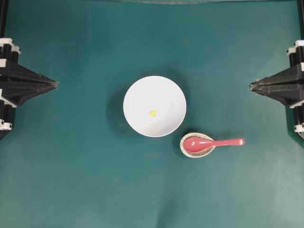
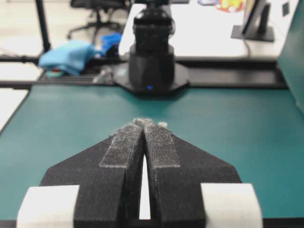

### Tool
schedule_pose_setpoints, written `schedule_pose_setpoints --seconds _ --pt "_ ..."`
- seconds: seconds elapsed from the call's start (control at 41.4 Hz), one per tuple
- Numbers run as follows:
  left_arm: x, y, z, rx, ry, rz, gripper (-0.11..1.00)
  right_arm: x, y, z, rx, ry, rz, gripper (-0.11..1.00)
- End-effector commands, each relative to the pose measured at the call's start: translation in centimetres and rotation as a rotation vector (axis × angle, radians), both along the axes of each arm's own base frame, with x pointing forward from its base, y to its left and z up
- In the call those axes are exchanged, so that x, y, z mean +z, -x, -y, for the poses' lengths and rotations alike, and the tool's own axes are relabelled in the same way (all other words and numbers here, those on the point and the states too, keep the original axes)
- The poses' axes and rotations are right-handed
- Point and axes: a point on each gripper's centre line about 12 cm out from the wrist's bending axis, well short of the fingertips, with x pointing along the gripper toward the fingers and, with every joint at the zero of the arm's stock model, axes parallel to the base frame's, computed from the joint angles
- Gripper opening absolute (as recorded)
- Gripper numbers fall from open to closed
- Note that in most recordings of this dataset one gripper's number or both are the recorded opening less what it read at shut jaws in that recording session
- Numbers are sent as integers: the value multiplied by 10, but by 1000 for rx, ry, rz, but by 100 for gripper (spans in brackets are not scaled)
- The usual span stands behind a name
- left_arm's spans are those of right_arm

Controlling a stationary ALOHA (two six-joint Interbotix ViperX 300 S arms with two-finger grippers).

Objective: Scoop the yellow hexagonal prism block from the bowl with a spoon using the right arm.
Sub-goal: 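Move the right gripper from rest toward the red spoon handle, then lower the right gripper over the red spoon handle in the dish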

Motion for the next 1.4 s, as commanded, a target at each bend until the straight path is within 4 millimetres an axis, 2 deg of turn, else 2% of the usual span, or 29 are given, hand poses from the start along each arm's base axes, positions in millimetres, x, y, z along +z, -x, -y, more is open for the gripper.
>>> schedule_pose_setpoints --seconds 0.0,0.29,0.362,0.41,0.603,0.7,0.893,1.086,1.375 --pt "11 0 0 -2 -12 40 0 8 -2 0 -1 -6 21 -1" --pt "11 0 1 -4 -6 41 0 10 -2 0 -2 -14 32 1" --pt "11 0 0 -4 -6 40 0 10 -2 0 -2 -14 34 5" --pt "11 0 0 -4 -6 38 0 10 -3 1 -2 -14 32 10" --pt "8 -1 0 -2 -4 20 0 4 -6 0 -2 -14 14 42" --pt "7 -1 0 -2 -4 11 0 -1 -9 1 -2 -14 2 51" --pt "6 -1 0 -2 -6 6 0 -13 -18 1 -3 -15 -26 50" --pt "6 -1 0 -2 -6 0 0 -33 -31 -1 4 -20 -77 50" --pt "5 -1 0 -3 -6 -3 0 -76 -42 -9 21 -55 -135 50"
